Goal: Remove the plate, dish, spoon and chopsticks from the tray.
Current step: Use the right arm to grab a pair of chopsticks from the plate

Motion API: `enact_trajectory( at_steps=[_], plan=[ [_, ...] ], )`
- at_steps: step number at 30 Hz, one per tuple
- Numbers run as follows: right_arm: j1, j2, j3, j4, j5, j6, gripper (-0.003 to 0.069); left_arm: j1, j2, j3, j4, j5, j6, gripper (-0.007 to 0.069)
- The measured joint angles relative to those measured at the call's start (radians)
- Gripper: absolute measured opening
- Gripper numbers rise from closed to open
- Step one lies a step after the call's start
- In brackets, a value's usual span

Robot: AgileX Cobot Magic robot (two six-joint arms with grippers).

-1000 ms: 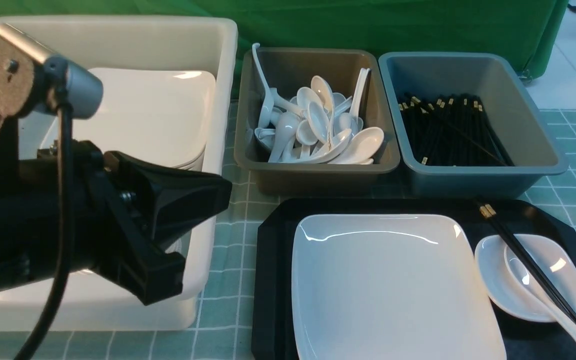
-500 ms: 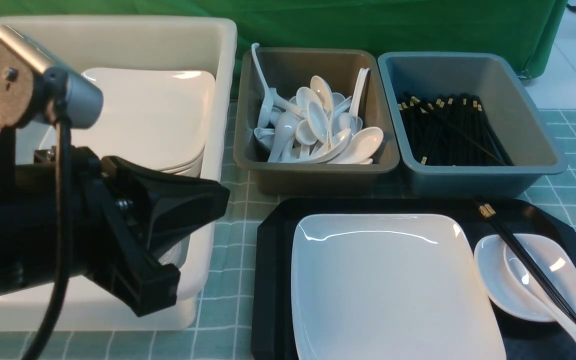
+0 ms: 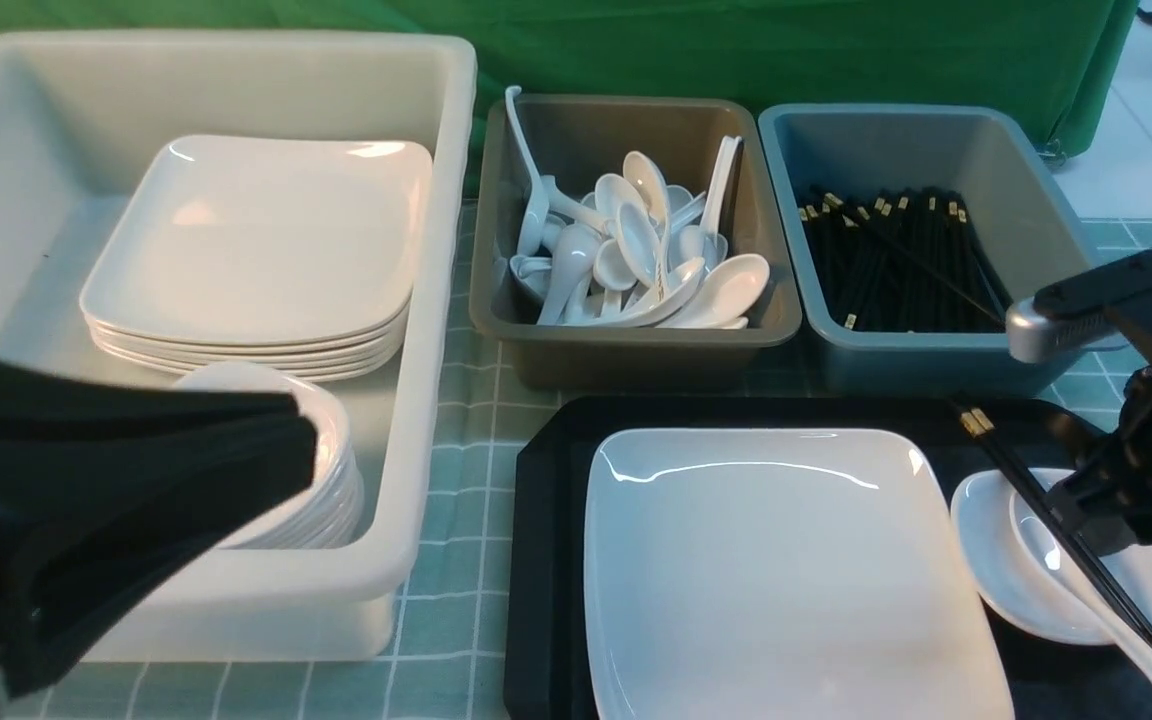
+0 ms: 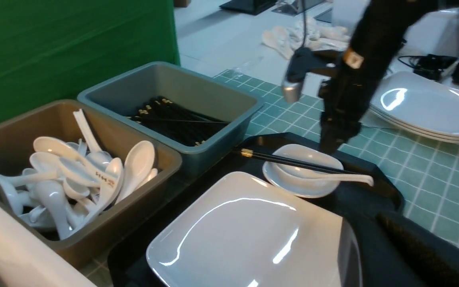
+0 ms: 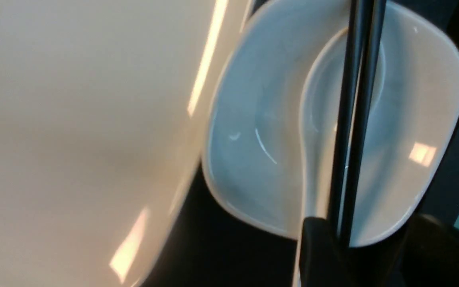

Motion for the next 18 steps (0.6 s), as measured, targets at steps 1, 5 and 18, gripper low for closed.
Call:
enact_trajectory(
  at_steps=[1,5,18],
  plan=[
    [-0.011,0.015,0.0,0.01,-0.009,-0.008,0.0335,0.0,-0.004,0.0,0.001,0.002,0.0,0.0017],
    [-0.06,0.109,0.0,0.08,-0.091,-0.06,0.0356,0.0,-0.021,0.0,0.013,0.016,0.001,0.0017],
    [-0.127,0.216,-0.001,0.124,-0.179,-0.086,0.0358,0.0,-0.021,0.0,0.015,0.023,0.003,0.0017]
  ],
)
